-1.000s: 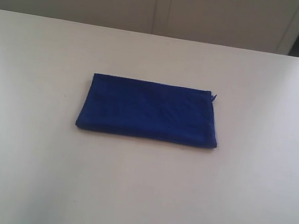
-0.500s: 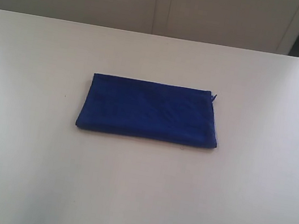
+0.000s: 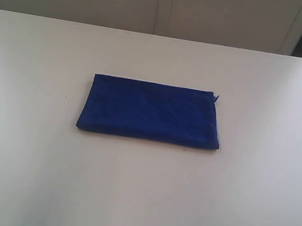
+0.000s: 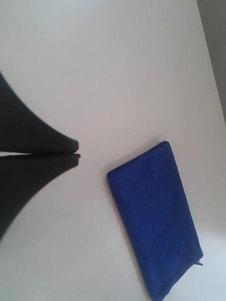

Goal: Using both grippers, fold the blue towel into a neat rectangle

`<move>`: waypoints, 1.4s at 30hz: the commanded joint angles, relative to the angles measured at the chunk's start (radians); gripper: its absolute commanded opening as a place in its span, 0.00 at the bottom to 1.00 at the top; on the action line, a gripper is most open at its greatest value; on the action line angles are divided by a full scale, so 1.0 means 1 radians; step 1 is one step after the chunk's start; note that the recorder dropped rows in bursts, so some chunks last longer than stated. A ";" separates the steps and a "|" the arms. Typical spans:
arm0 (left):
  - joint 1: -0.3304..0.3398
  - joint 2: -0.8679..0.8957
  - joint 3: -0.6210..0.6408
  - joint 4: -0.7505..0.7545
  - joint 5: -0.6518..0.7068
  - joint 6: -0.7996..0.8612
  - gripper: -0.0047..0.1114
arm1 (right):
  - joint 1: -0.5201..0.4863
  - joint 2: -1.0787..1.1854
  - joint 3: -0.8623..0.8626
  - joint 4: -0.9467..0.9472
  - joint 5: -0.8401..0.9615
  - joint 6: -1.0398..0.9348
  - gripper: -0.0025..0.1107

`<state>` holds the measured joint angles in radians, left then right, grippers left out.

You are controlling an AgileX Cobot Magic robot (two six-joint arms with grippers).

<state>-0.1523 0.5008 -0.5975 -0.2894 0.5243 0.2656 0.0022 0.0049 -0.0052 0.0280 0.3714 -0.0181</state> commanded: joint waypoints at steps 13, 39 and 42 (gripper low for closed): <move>0.003 -0.008 0.007 -0.009 0.005 0.001 0.04 | -0.006 -0.005 0.005 -0.006 -0.021 0.001 0.02; 0.063 -0.149 0.137 0.012 -0.011 -0.011 0.04 | -0.006 -0.005 0.005 -0.006 -0.021 0.001 0.02; 0.097 -0.228 0.208 0.012 -0.018 0.000 0.04 | -0.006 -0.005 0.005 -0.006 -0.021 0.001 0.02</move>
<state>-0.0819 0.3339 -0.4453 -0.2720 0.5142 0.2640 0.0022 0.0049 -0.0052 0.0255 0.3644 -0.0181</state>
